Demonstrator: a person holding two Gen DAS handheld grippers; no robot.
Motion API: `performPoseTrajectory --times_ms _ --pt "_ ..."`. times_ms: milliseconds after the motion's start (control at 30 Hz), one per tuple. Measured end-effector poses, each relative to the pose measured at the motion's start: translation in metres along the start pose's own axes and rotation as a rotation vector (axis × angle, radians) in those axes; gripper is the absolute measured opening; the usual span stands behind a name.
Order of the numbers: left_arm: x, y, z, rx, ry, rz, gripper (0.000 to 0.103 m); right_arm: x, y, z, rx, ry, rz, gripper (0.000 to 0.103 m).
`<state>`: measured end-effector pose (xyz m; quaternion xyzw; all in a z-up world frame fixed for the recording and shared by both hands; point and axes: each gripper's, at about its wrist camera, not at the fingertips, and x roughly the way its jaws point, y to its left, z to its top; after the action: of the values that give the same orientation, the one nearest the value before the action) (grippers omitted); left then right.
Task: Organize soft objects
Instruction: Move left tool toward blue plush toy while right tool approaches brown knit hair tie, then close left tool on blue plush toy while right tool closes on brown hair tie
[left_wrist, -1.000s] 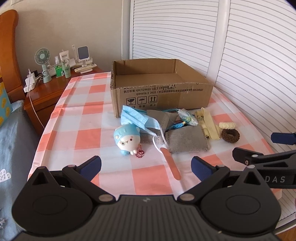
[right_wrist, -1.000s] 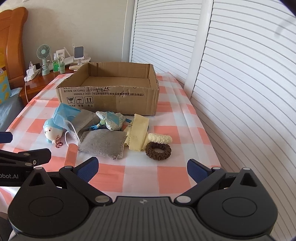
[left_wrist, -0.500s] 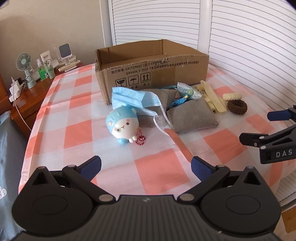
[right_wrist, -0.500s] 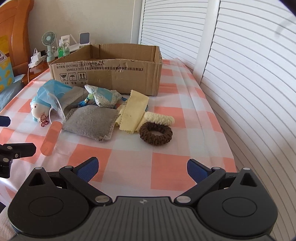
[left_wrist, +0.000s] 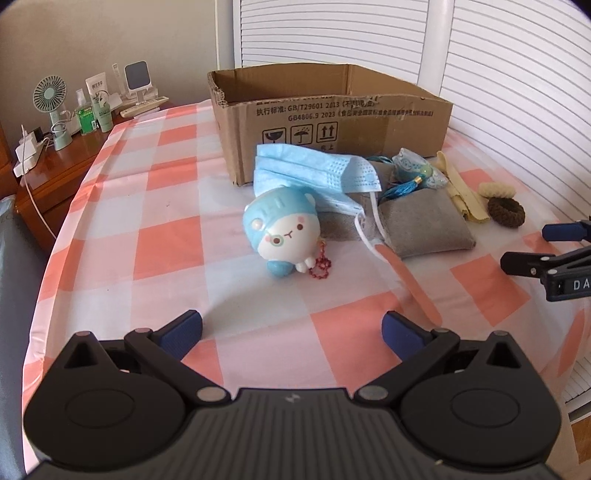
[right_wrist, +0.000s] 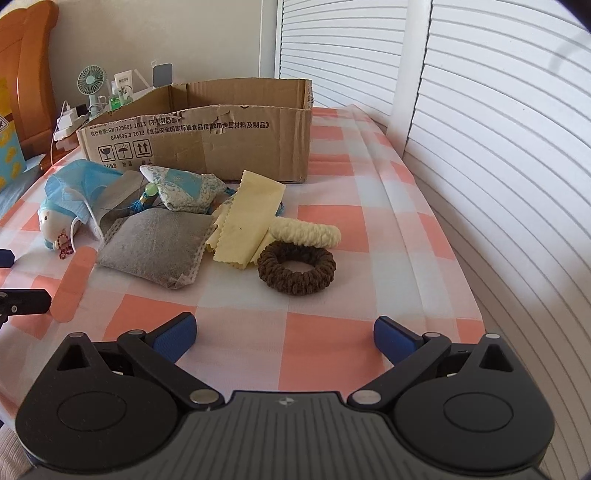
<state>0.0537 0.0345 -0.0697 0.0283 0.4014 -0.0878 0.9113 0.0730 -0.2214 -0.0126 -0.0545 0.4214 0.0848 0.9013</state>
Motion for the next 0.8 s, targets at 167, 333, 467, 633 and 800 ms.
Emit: performPoseTrajectory --times_ms 167,333,467,633,800 --pt "0.009 0.009 0.009 0.010 -0.001 -0.013 0.103 0.007 -0.001 0.004 0.001 -0.010 0.007 0.103" --pt "0.019 0.017 0.019 -0.004 -0.015 0.003 0.103 0.011 -0.001 0.005 0.000 -0.029 0.009 0.103" --pt "0.022 0.020 0.025 -0.020 -0.034 -0.010 0.101 0.011 0.000 0.004 0.005 -0.049 0.003 0.103" --pt "0.021 0.016 0.036 -0.008 -0.085 -0.020 0.090 0.012 0.001 0.004 0.010 -0.061 -0.002 0.103" --pt "0.025 0.014 0.044 -0.017 -0.101 -0.037 0.071 0.012 0.001 0.004 0.013 -0.069 -0.005 0.103"
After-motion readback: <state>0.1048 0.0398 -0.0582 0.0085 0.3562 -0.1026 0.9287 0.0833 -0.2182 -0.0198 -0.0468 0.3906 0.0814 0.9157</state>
